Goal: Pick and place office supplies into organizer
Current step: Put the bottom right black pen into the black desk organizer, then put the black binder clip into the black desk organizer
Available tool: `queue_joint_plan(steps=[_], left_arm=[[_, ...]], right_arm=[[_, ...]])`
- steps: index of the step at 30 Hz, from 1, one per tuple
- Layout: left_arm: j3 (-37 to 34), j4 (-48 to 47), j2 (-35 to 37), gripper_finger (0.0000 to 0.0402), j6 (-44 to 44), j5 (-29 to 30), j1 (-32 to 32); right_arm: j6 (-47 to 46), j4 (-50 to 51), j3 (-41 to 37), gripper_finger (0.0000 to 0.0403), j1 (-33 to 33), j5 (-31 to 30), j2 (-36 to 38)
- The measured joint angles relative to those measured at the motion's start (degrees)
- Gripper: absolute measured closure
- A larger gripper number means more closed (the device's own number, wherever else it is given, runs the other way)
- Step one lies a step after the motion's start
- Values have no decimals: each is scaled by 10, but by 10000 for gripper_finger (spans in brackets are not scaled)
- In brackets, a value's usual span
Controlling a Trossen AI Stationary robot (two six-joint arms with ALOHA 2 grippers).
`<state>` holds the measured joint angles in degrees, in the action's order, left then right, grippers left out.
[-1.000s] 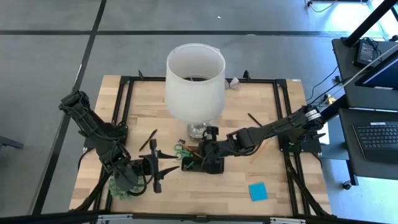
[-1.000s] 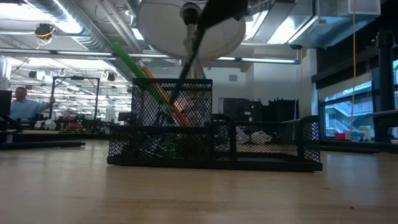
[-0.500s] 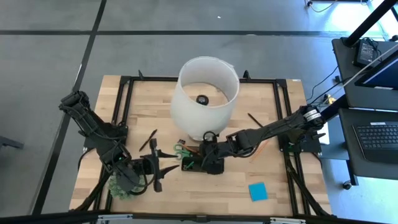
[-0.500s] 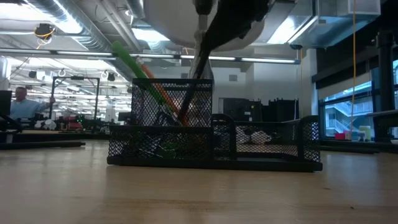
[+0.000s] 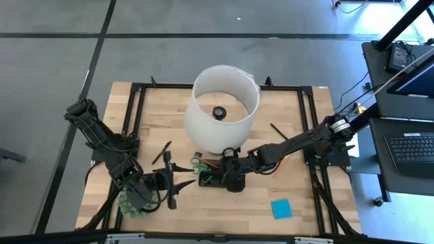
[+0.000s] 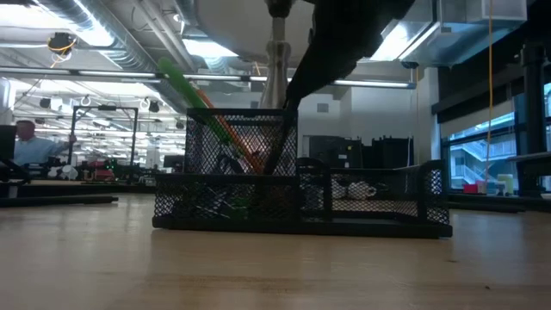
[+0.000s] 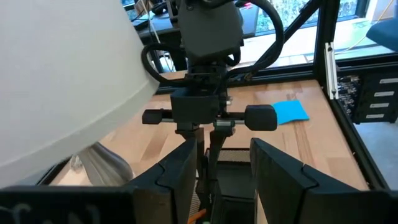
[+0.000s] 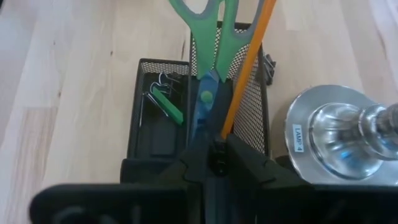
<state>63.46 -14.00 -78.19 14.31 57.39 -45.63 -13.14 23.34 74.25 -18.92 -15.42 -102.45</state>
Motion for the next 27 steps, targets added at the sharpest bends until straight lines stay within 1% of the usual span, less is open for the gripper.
queue_joint_plan(steps=[19, 23, 27], left_arm=[[0, 0, 0, 259, 0, 0, 0], [0, 0, 0, 259, 0, 0, 0], [0, 0, 0, 259, 0, 0, 0]], right_arm=[[-1, -4, 0, 280, 0, 5, 0], [-1, 12, 17, 264, 0, 5, -1], [12, 50, 47, 252, 0, 5, -1]])
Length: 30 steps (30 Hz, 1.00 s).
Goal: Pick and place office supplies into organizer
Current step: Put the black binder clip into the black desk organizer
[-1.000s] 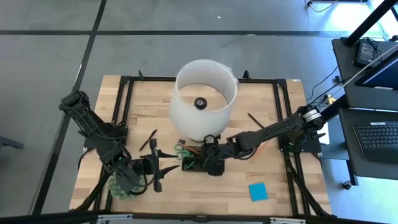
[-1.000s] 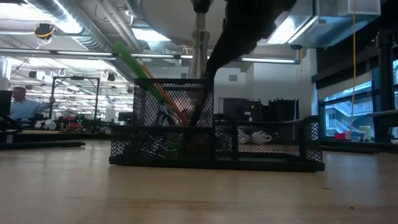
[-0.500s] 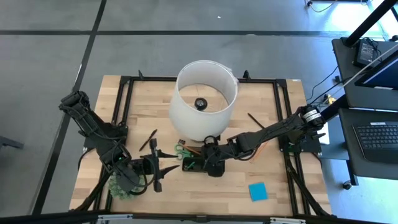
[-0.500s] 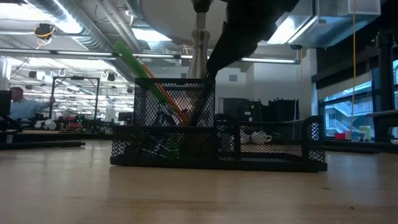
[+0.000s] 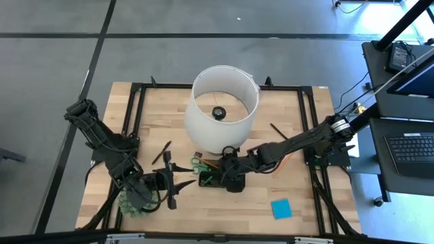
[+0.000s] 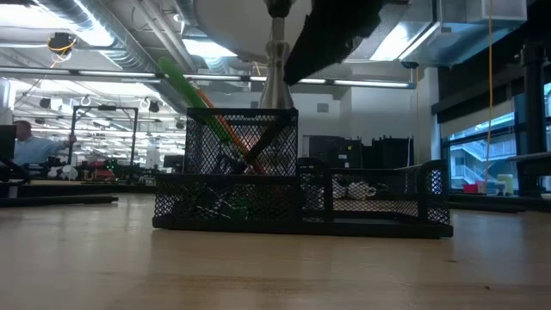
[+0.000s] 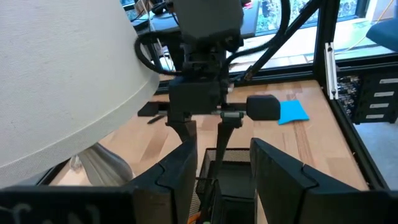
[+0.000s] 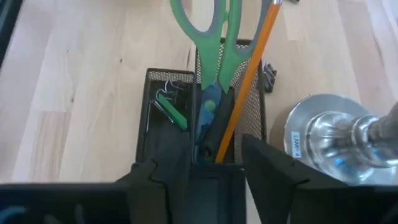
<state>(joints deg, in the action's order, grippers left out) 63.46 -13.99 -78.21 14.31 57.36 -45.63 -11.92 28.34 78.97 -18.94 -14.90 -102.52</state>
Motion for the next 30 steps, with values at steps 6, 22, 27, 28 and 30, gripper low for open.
queue_joint_plan(steps=[6, 22, 27, 28, 30], left_arm=[[0, 0, 0, 259, 0, 0, 0], [0, 0, 0, 258, 19, -19, 0], [0, -9, 0, 258, 26, -25, 1], [0, -13, 0, 258, 30, -25, 3], [0, -22, 0, 258, 43, -25, 5]], right_arm=[[2, 82, 41, 249, 0, 0, 0], [-120, 291, 85, 249, -17, 116, 1], [-126, 297, 64, 249, -28, 117, 38], [-132, 296, 56, 249, -28, 117, 50], [-139, 287, 35, 249, -27, 116, 79]])
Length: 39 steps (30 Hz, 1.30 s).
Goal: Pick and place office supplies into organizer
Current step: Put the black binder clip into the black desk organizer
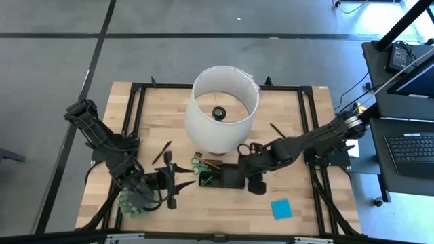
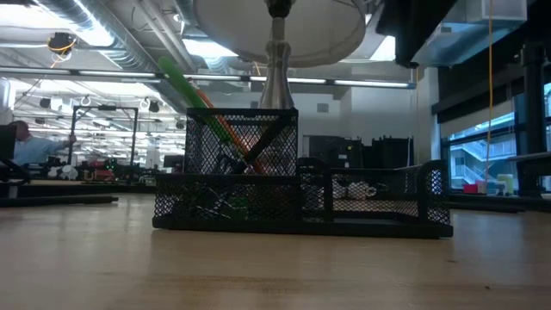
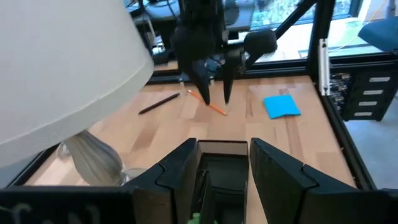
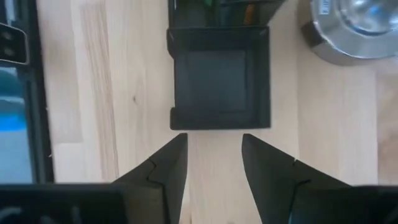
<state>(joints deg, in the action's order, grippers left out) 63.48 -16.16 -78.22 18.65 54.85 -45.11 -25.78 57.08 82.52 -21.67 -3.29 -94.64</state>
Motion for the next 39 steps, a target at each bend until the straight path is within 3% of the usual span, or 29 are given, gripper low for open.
queue_joint_plan(steps=[23, 29, 34, 39], left_arm=[[0, -65, 2, 258, 72, -20, 109], [0, -154, 35, 258, 158, -48, 125], [0, -257, 43, 258, 197, -105, 136], [0, -380, 43, 258, 303, -146, 154]], right_arm=[[-61, -238, -391, 249, 25, -22, 354], [-52, -249, -423, 249, 31, -22, 394], [-17, -254, -426, 249, 31, -21, 401], [-6, -259, -426, 249, 31, -21, 401]])
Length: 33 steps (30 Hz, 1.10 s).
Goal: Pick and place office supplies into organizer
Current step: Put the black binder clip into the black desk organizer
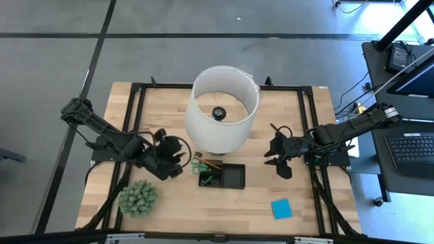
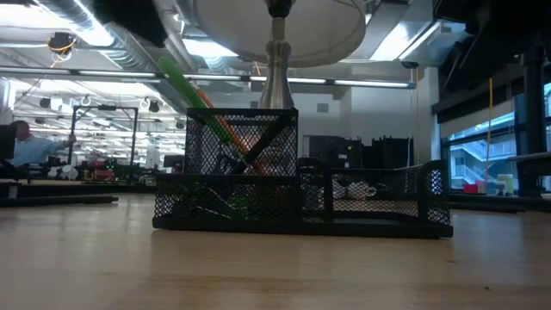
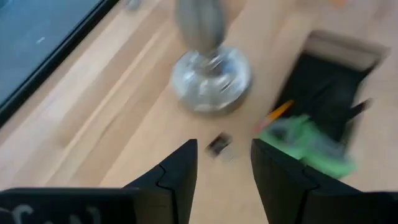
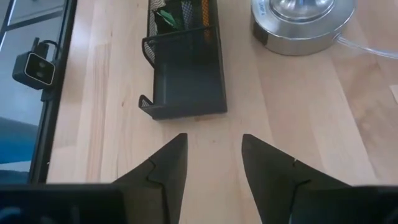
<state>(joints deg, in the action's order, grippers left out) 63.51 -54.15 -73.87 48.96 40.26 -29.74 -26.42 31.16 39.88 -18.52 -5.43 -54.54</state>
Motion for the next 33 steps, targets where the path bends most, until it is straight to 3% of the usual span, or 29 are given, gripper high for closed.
queue_joint_plan(steps=[6, 13, 18, 22, 33], left_arm=[[0, -102, -1, 258, 11, -4, 3], [-12, -102, -1, 258, -41, -5, 12], [-67, -99, -2, 258, -37, -56, 37], [-120, -52, -2, 258, -42, -59, 49], [-234, 200, -2, 258, -189, -100, 88]], right_arm=[[19, -1, 0, 249, 1, 0, 0], [27, -1, 0, 249, 30, 0, 0], [29, -1, 0, 249, 60, 5, 0], [43, -1, 0, 249, 79, 15, 0], [42, -1, 0, 249, 131, 27, 0]])
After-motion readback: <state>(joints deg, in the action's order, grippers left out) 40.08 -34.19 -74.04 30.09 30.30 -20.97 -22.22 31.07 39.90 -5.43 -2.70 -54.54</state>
